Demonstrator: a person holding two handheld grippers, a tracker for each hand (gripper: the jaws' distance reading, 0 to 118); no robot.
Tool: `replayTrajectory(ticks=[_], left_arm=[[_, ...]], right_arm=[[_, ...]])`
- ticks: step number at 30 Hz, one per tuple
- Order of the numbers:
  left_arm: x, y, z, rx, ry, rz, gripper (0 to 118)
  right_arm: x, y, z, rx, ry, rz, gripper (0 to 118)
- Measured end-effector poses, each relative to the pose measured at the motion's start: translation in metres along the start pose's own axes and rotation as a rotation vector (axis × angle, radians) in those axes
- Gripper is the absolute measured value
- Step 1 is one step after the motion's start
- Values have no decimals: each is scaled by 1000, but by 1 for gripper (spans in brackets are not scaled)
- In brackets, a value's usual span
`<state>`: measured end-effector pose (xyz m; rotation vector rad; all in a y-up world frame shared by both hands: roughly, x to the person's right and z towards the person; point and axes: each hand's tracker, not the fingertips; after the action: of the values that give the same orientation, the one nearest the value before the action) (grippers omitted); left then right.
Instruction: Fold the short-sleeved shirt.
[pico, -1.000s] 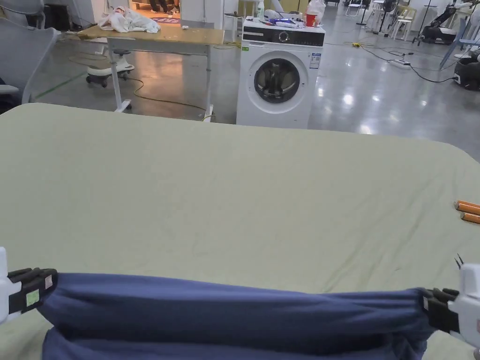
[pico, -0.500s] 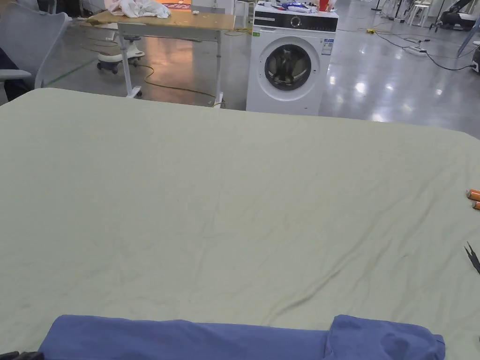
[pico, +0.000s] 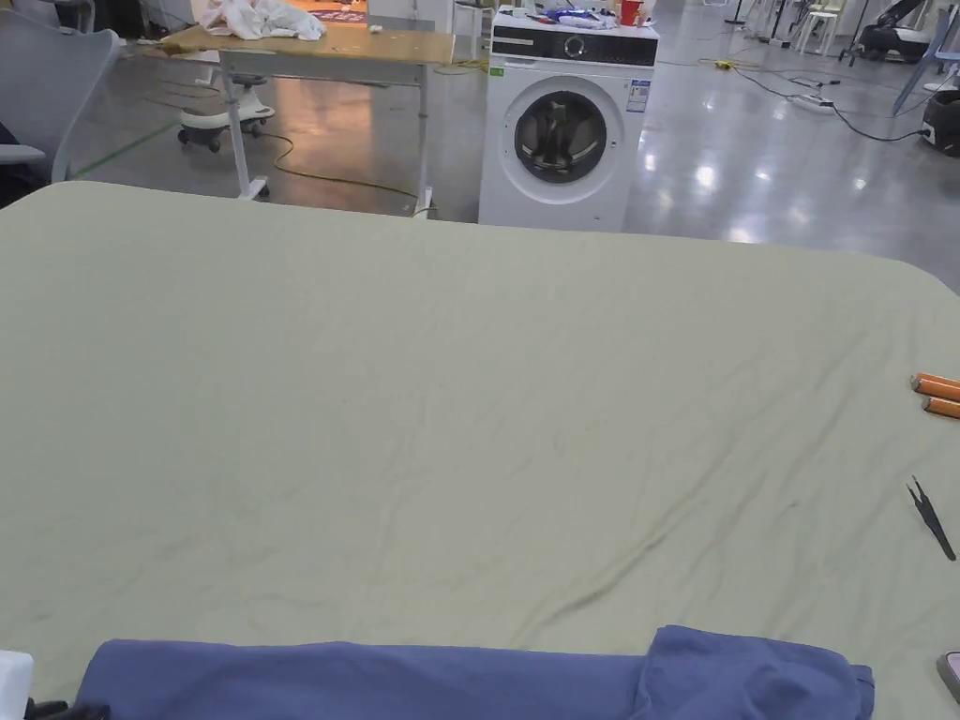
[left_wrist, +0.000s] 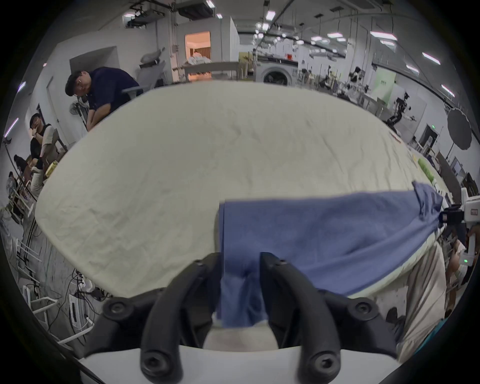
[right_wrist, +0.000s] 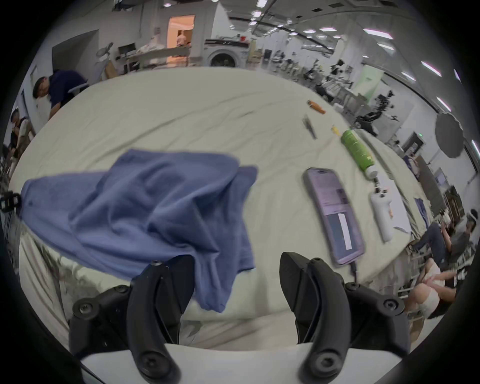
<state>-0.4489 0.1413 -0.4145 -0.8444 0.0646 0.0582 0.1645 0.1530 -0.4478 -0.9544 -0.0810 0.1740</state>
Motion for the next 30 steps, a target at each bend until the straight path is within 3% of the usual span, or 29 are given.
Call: replayTrajectory(ticks=[2, 6, 16, 18, 21, 24, 30], left_arm=[[7, 10, 6, 64, -3, 7, 51], [28, 37, 11, 198, -4, -18, 53], [89, 81, 12, 576, 40, -40, 52], [102, 83, 15, 649, 74, -53, 50], [114, 81, 19, 732, 132, -81, 35], [118, 78, 22, 775, 138, -85, 0], [114, 72, 25, 772, 152, -90, 0]], right_arm=[[1, 7, 10, 56, -44, -47, 73], [-10, 29, 29, 203, -106, -59, 73], [-91, 82, 41, 700, 29, -110, 70], [-108, 87, 42, 769, 53, -106, 59], [-129, 91, 42, 842, 33, -118, 10], [-139, 94, 41, 874, 47, -133, 6], [-151, 95, 44, 903, 33, -137, 2]])
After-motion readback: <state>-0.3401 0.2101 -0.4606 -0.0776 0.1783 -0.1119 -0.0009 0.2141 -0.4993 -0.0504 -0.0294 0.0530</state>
